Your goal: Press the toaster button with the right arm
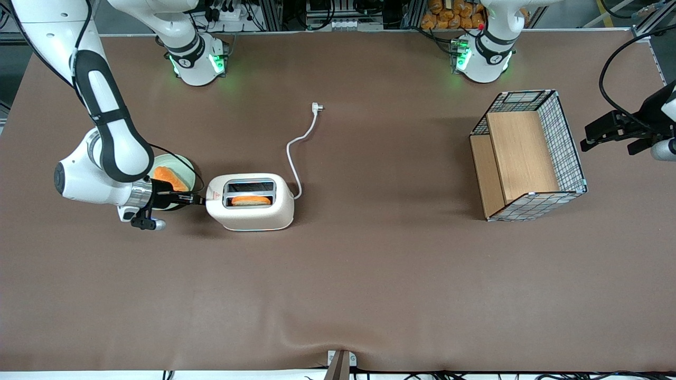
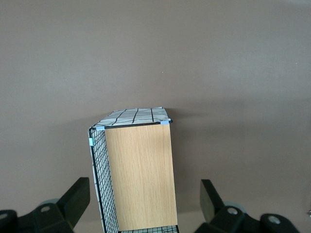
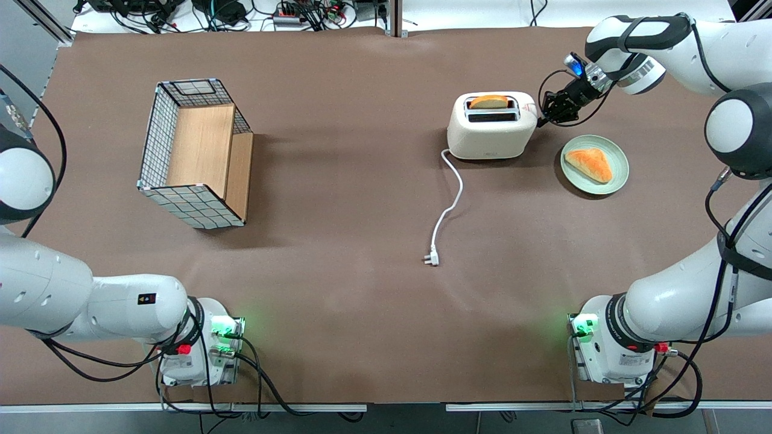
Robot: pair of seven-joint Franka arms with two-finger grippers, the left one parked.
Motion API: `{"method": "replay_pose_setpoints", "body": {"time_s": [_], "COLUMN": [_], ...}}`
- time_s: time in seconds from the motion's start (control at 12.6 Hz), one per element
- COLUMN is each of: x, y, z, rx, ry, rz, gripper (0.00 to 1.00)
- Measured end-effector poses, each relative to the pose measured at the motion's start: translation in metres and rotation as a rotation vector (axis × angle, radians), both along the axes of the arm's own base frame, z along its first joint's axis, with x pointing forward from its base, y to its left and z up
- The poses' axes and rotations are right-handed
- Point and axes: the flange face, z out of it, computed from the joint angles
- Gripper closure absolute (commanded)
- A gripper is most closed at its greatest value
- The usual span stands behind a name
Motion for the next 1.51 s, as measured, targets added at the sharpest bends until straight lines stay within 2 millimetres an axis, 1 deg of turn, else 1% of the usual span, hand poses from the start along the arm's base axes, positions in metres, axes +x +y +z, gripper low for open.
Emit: {"method": "replay_pose_setpoints", "body": {"time_s": [0.64,0.88,0.96,1.04,1.19,1.35,1.51], "x": [0.006,0.018,0.022,0.025,0.030,0.033,0.041], "y": [0.002,-0.004,-0.009,-0.013,-0.022,-0.026,-0.028], "z": [0.003,0.015,0.020,0.024,0.030,0.034,0.047], "rx": [0.008,-0.008,-0.020,-0.035,-0.060,-0.072,-0.109], "ry": [0.000,-0.012,-0.017,-0.021,-0.030,-0.028,-0.031], "rz": [0.012,0.049,0.065,0.080,0.099,0.120,0.179], "gripper": [1.00,1.00,0.44,0.00,0.00,0.00,0.00]}}
